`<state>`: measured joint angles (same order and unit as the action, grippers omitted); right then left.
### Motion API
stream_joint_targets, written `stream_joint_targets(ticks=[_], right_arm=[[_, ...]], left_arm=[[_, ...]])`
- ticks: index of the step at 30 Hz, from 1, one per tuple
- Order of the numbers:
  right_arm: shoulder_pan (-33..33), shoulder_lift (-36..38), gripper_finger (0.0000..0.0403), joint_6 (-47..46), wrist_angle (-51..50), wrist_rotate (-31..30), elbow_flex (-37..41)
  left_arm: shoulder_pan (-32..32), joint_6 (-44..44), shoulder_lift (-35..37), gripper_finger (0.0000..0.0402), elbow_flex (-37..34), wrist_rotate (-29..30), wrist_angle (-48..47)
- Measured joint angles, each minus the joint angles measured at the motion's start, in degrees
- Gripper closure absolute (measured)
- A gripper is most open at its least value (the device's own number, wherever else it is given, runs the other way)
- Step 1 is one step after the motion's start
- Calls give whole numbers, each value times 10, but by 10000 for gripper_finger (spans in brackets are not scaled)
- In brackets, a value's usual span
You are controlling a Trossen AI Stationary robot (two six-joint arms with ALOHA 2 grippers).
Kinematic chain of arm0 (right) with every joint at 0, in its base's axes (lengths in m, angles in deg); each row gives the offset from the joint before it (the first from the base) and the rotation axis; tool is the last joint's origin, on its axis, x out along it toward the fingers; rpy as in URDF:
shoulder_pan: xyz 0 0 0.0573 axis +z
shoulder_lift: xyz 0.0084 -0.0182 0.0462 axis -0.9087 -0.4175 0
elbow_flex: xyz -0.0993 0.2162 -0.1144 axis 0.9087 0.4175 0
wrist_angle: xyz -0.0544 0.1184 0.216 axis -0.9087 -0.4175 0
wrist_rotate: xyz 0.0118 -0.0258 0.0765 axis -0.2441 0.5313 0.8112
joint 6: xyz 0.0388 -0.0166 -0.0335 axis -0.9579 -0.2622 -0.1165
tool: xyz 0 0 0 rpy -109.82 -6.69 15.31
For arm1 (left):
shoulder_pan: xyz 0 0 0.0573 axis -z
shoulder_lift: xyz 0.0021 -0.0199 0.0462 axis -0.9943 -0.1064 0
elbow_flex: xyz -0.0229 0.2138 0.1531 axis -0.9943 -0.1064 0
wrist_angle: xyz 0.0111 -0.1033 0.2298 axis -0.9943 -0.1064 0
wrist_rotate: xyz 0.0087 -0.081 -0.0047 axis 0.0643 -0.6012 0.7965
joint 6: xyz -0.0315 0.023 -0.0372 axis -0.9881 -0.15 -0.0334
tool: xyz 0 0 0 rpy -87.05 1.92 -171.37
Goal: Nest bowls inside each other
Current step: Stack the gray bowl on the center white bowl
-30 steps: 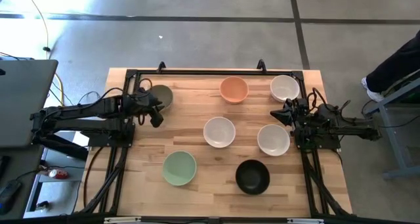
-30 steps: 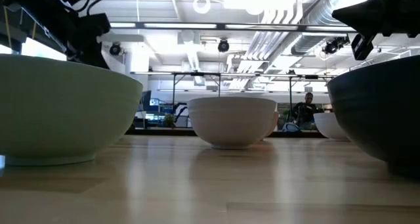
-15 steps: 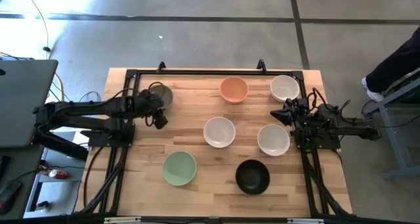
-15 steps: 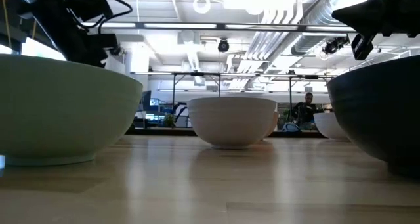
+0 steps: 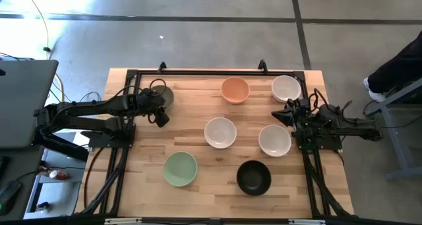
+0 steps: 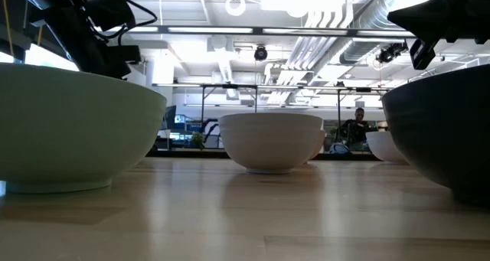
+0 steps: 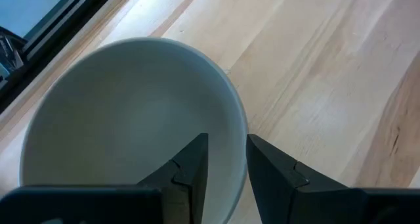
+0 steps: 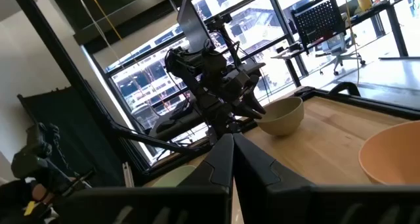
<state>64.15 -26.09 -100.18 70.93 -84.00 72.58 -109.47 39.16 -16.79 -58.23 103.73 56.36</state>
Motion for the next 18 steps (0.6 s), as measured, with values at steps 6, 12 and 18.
stream_joint_targets(ticks=[6, 12, 18], right_arm=[[0, 0, 402, 0, 0, 7, 0], [0, 0, 402, 0, 0, 12, 0], [0, 0, 402, 1, -1, 12, 0]], left_arm=[[-18, 0, 0, 307, 0, -41, 0], [-20, -2, -12, 307, 0, -65, -1], [-20, -10, -47, 307, 0, -73, -1]])
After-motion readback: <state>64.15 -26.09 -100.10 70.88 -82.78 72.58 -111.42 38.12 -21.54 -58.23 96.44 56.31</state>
